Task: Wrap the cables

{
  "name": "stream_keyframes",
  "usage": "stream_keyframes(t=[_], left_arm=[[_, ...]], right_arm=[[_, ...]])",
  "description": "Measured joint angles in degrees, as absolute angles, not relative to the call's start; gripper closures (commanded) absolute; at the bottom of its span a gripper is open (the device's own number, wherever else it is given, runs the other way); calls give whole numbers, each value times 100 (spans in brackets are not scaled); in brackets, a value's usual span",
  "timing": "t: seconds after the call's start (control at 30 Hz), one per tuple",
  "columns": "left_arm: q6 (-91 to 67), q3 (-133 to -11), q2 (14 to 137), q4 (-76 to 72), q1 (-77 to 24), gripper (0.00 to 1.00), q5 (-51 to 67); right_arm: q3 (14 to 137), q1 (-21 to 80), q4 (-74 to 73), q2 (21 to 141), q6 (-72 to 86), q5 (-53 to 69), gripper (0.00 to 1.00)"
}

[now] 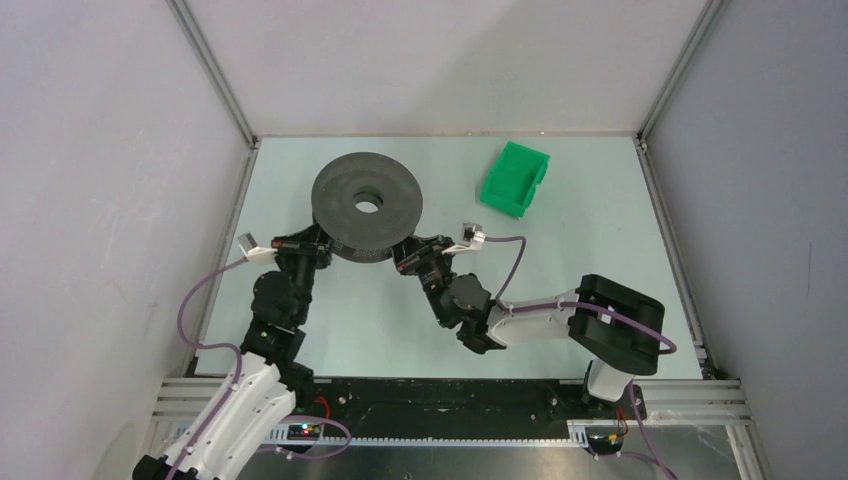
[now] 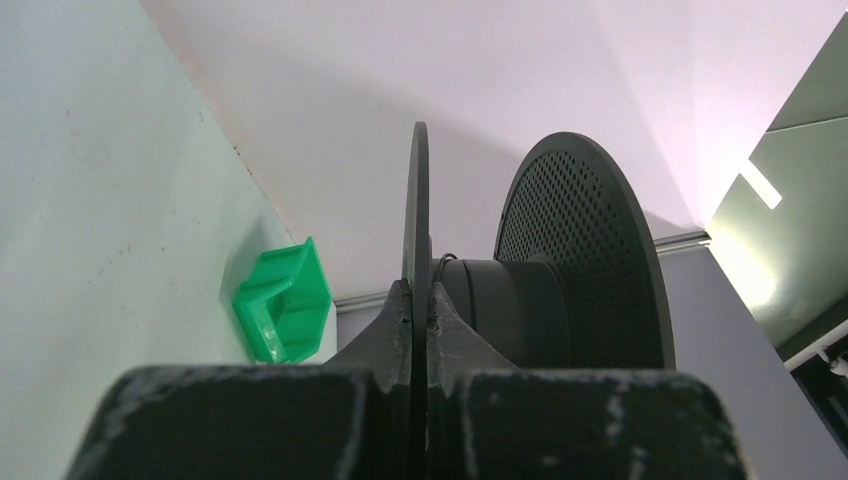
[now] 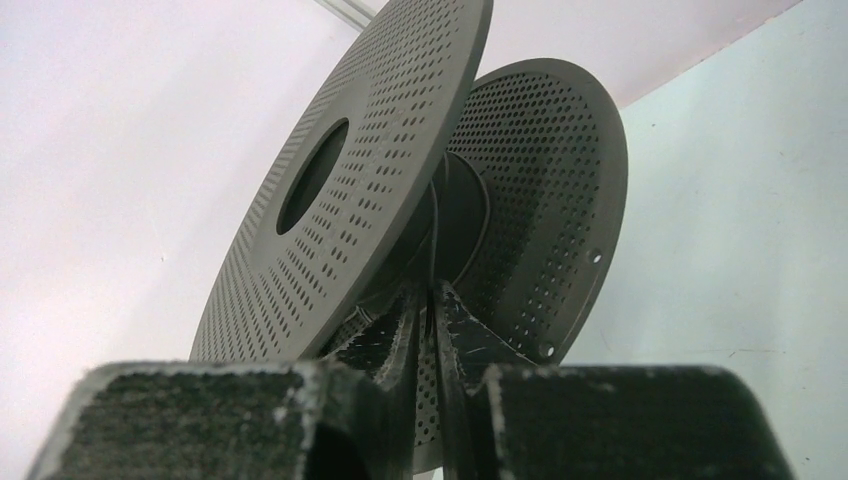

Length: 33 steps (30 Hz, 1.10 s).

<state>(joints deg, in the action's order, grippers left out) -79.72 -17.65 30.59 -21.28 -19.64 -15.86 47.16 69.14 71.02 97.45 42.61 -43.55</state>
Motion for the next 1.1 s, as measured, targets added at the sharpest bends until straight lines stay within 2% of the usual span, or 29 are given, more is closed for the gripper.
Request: stream_keyframes(t=[0.7, 1.1], left_arm=[[-8108, -1763, 2993, -2167, -1975, 100, -1581], [-8125, -1763, 2991, -2176, -1975, 100, -1577]], right_arm=[[4224, 6917, 7472, 9369, 3806, -4355, 67], [3962, 6914, 7529, 9144, 3662, -4392, 60]])
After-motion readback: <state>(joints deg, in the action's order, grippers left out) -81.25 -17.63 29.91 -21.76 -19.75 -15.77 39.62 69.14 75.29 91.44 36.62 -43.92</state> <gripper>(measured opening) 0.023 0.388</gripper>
